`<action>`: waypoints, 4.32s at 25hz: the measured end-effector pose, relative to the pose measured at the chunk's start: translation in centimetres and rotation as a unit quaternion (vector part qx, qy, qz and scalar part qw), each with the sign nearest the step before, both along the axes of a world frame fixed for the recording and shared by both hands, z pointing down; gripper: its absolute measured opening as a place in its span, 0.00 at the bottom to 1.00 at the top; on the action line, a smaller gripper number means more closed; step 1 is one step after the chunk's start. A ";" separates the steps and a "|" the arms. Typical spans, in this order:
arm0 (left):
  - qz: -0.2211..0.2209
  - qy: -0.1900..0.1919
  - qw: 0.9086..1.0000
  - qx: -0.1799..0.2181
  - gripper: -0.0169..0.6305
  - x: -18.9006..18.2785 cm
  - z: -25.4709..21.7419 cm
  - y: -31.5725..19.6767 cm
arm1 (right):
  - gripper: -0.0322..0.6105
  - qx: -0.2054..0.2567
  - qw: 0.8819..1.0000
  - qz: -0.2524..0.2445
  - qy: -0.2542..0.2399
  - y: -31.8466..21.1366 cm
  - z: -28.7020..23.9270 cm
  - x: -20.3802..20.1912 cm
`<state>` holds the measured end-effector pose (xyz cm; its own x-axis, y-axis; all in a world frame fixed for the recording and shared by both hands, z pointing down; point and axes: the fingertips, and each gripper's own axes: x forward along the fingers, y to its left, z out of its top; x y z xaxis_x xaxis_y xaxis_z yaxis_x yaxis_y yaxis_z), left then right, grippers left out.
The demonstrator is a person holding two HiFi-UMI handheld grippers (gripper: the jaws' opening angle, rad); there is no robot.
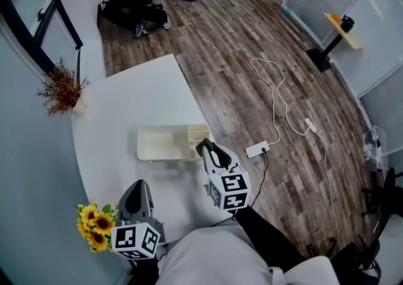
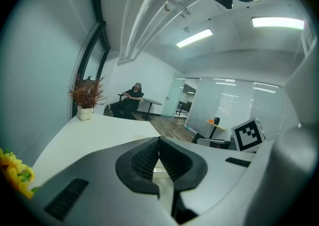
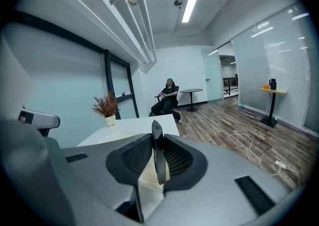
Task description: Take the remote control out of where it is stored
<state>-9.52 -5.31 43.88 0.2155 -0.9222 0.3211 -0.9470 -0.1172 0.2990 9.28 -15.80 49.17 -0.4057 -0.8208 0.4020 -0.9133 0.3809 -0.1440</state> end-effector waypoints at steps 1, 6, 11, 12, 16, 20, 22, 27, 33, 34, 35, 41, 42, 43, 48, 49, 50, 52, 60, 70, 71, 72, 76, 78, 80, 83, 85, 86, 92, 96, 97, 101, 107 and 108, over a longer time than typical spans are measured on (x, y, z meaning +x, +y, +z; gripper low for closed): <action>0.001 0.000 1.000 0.000 0.04 0.0 0.0 0.0 | 0.16 0.000 1.000 0.001 0.000 0.0 0.0 0.1; 0.001 -0.001 1.000 0.000 0.04 -0.1 0.0 0.1 | 0.16 0.002 1.000 -0.001 -0.003 0.1 -0.1 -0.1; 0.003 0.000 1.000 0.001 0.04 0.0 0.1 0.1 | 0.16 0.004 1.000 0.000 -0.006 0.1 -0.2 0.0; 0.004 0.000 1.000 0.002 0.04 0.1 0.0 0.1 | 0.16 0.005 1.000 0.002 -0.006 0.1 -0.3 0.1; 0.004 0.000 1.000 0.001 0.04 0.1 -0.1 0.1 | 0.16 0.006 1.000 0.004 -0.008 0.1 -0.5 0.3; 0.004 0.001 1.000 0.001 0.04 0.1 -0.1 0.2 | 0.16 0.008 1.000 0.006 -0.010 0.1 -0.6 0.4; 0.007 -0.001 1.000 0.001 0.04 0.2 -0.1 0.2 | 0.16 0.008 1.000 0.005 -0.010 0.1 -0.7 0.4; 0.008 -0.001 1.000 0.003 0.04 0.4 -0.2 0.0 | 0.16 0.009 1.000 0.007 -0.011 0.1 -0.7 0.7; 0.011 0.000 1.000 0.002 0.04 0.7 -0.3 0.0 | 0.16 0.008 1.000 0.012 -0.016 0.0 -0.8 0.9; 0.011 0.001 1.000 0.001 0.04 0.7 -0.2 0.1 | 0.16 0.008 1.000 0.013 -0.017 0.0 -0.8 1.0; 0.010 0.001 1.000 0.000 0.04 0.7 -0.2 0.2 | 0.16 0.007 1.000 0.014 -0.018 0.1 -0.8 1.0; 0.009 0.001 1.000 0.003 0.04 0.6 -0.3 0.1 | 0.16 0.008 1.000 0.015 -0.022 0.0 -0.9 1.0; 0.009 0.001 1.000 0.003 0.04 0.6 -0.3 0.1 | 0.16 0.008 1.000 0.015 -0.022 0.0 -0.9 1.0; 0.009 0.002 1.000 0.003 0.04 0.6 -0.3 0.1 | 0.16 0.008 1.000 0.016 -0.022 0.0 -0.9 1.1; 0.006 0.003 1.000 0.001 0.04 0.4 -0.1 0.1 | 0.16 0.007 1.000 0.017 -0.025 0.0 -0.9 1.1; 0.006 0.003 1.000 0.001 0.04 0.4 -0.1 0.1 | 0.16 0.008 0.999 0.018 -0.025 0.0 -0.9 1.1; 0.006 0.003 1.000 0.002 0.04 0.4 -0.2 0.1 | 0.16 0.008 0.999 0.018 -0.025 0.0 -0.9 1.1; 0.006 0.003 1.000 0.003 0.04 0.4 -0.3 0.0 | 0.16 0.008 0.999 0.019 -0.026 0.0 -1.0 1.2; 0.009 0.005 1.000 -0.001 0.04 0.6 -0.2 -0.1 | 0.16 0.008 0.999 0.022 -0.031 -0.1 -1.3 1.4; 0.006 0.003 1.000 0.002 0.04 0.6 -0.2 -0.1 | 0.16 0.008 0.999 0.022 -0.037 -0.2 -1.4 1.4; 0.007 0.003 1.000 0.002 0.04 0.6 -0.2 -0.1 | 0.16 0.008 0.999 0.022 -0.039 -0.2 -1.4 1.4; 0.008 0.003 1.000 0.001 0.04 0.6 -0.2 0.0 | 0.16 0.008 0.999 0.022 -0.040 -0.1 -1.4 1.4; 0.010 0.004 1.000 0.002 0.04 0.6 -0.2 0.0 | 0.16 0.011 0.999 0.026 -0.043 0.0 -1.5 1.6; 0.010 0.004 1.000 0.003 0.04 0.6 -0.3 0.0 | 0.16 0.014 0.998 0.026 -0.047 -0.1 -1.7 1.7; 0.010 0.004 1.000 0.006 0.04 0.7 -0.4 -0.1 | 0.16 0.015 0.998 0.025 -0.054 -0.2 -1.9 1.8; 0.010 0.006 1.000 0.005 0.04 0.7 -0.5 -0.1 | 0.16 0.012 0.998 0.027 -0.060 -0.2 -2.0 2.0; 0.011 0.006 1.000 0.004 0.04 0.8 -0.5 0.0 | 0.16 0.012 0.998 0.027 -0.062 -0.1 -2.0 2.1; 0.011 0.007 1.000 0.004 0.04 0.8 -0.5 0.0 | 0.16 0.012 0.998 0.026 -0.063 0.0 -2.1 2.1; 0.011 0.009 1.000 0.005 0.04 0.9 -0.5 0.1 | 0.16 0.015 0.997 0.025 -0.069 0.1 -2.2 2.2; 0.010 0.010 1.000 0.006 0.04 0.9 -0.6 0.2 | 0.16 0.016 0.997 0.025 -0.072 0.2 -2.4 2.2; 0.010 0.009 1.000 0.007 0.04 0.9 -0.6 0.2 | 0.16 0.016 0.997 0.025 -0.074 0.3 -2.4 2.3; 0.010 0.008 1.000 0.009 0.04 0.9 -0.7 0.4 | 0.16 0.018 0.997 0.026 -0.075 0.4 -2.5 2.4; 0.009 0.009 1.000 0.008 0.04 0.8 -0.7 0.5 | 0.16 0.018 0.996 0.025 -0.078 0.6 -2.6 2.3; 0.009 0.009 1.000 0.009 0.04 0.9 -0.7 0.6 | 0.16 0.018 0.996 0.025 -0.078 0.6 -2.6 2.3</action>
<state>-8.63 -4.76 43.19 0.2380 -0.9233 0.3014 -0.9393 -0.1399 0.3132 11.59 -15.23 46.56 -0.4194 -0.8544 0.3066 -0.8987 0.3432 -0.2729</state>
